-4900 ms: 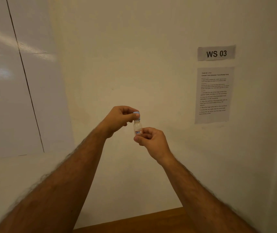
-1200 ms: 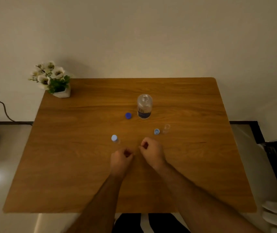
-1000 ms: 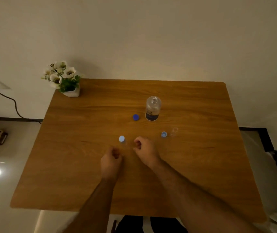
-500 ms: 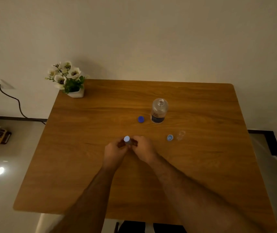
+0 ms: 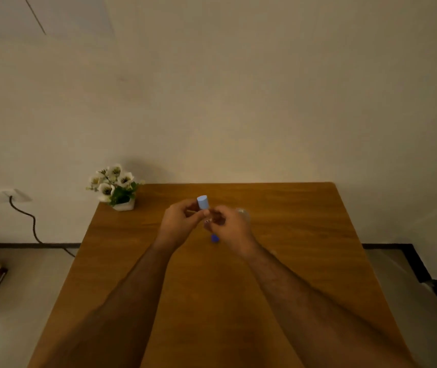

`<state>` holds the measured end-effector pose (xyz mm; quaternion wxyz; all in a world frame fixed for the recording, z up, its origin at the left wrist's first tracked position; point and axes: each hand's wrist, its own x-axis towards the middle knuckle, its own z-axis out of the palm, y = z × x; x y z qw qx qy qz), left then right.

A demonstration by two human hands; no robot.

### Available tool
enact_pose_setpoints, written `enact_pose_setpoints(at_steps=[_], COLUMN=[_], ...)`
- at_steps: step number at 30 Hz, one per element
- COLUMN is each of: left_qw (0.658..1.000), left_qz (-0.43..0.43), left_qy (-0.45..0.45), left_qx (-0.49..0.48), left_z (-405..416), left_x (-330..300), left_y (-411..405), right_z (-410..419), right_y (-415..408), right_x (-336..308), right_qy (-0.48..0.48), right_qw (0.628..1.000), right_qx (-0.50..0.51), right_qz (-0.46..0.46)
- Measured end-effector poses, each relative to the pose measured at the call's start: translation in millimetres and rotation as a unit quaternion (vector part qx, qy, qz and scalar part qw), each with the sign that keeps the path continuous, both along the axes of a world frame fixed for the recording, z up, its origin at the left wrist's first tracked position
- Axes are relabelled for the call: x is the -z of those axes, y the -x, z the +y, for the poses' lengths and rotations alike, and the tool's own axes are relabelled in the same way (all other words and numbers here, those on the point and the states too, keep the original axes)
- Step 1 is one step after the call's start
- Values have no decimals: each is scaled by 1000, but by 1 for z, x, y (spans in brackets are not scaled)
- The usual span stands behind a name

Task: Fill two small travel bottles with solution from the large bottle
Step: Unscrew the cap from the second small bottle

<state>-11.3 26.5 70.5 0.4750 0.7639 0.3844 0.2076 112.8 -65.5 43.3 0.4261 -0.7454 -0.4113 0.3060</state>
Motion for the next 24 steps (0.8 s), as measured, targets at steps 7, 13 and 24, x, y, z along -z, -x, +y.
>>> enact_pose_setpoints(at_steps=[7, 13, 24], left_qw=[995, 986, 955], left_qz=[-73, -117, -235], left_qy=[-52, -85, -138], left_qx=[43, 84, 120], left_z=[30, 39, 41], left_x=[-109, -190, -338], left_y=[-42, -61, -76], right_z=[15, 18, 16], right_y=[-31, -46, -63], right_x=[-110, -188, -304], right_qy=[-108, -185, -293], right_qw=[993, 982, 953], right_qx=[45, 46, 71], right_qz=[-22, -3, -27])
